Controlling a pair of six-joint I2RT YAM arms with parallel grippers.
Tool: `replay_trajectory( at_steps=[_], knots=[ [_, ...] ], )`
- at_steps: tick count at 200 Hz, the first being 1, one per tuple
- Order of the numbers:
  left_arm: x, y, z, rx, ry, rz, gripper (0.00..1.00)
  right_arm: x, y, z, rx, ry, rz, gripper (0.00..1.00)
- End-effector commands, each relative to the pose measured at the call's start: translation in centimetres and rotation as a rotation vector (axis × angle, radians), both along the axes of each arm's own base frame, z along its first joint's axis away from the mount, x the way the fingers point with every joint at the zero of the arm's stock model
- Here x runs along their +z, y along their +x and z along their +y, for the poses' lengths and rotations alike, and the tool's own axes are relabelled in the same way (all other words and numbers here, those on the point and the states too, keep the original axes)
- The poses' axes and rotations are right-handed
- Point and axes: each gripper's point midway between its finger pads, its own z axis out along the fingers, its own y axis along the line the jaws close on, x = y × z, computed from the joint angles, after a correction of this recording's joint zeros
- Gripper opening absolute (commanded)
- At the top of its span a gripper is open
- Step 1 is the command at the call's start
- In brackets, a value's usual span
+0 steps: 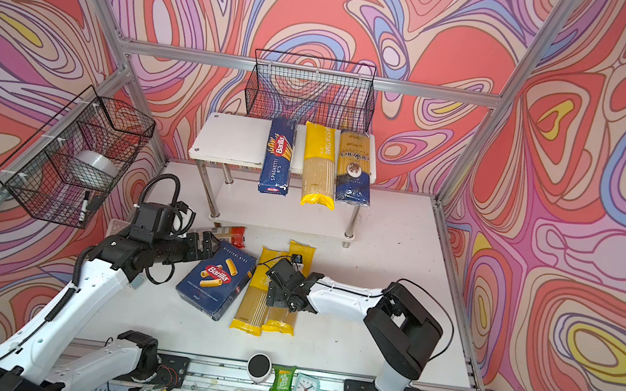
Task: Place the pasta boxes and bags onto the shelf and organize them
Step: 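Close the right gripper around the yellow PASTATIME bag while the left gripper rises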
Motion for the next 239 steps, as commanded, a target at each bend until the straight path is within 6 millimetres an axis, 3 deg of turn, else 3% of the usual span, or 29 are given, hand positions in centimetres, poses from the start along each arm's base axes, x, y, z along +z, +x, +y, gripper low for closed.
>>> replay_trajectory(
  at_steps=[1, 45, 82, 145, 159, 181, 239],
  knots=[
    [0.1, -1.0, 0.0, -0.068, 0.051, 0.033, 1.00, -1.0, -0.2, -0.3, -0.021, -0.029, 0.021, 0.98],
    [1.4, -1.3, -1.1, -0.195, 0.071, 0.001, 1.00, -1.9, -0.9, -1.2, -0.027, -0.051, 0.043, 0.98],
    [1.6, -1.9, -1.3, -0.241, 0.078, -0.032, 1.00, -2.3, -1.7, -3.2, -0.030, -0.122, 0.055, 0.98],
    [0.1, -2.7, -0.8, -0.264, 0.124, -0.045, 1.00, 0.5, -2.6, -6.4, -0.028, -0.188, 0.015, 0.98],
    [0.0, -2.9, -0.6, -0.267, 0.134, -0.057, 1.00, 1.3, -2.4, -6.0, 0.010, -0.165, -0.009, 0.98],
    [0.1, -3.0, -0.7, -0.274, 0.129, -0.081, 1.00, 2.3, -2.3, -3.6, 0.119, -0.045, -0.056, 0.98],
    [0.4, -3.4, -0.3, -0.255, 0.143, -0.107, 1.00, 2.0, -1.9, -4.2, 0.121, -0.105, -0.060, 0.98]
  ],
)
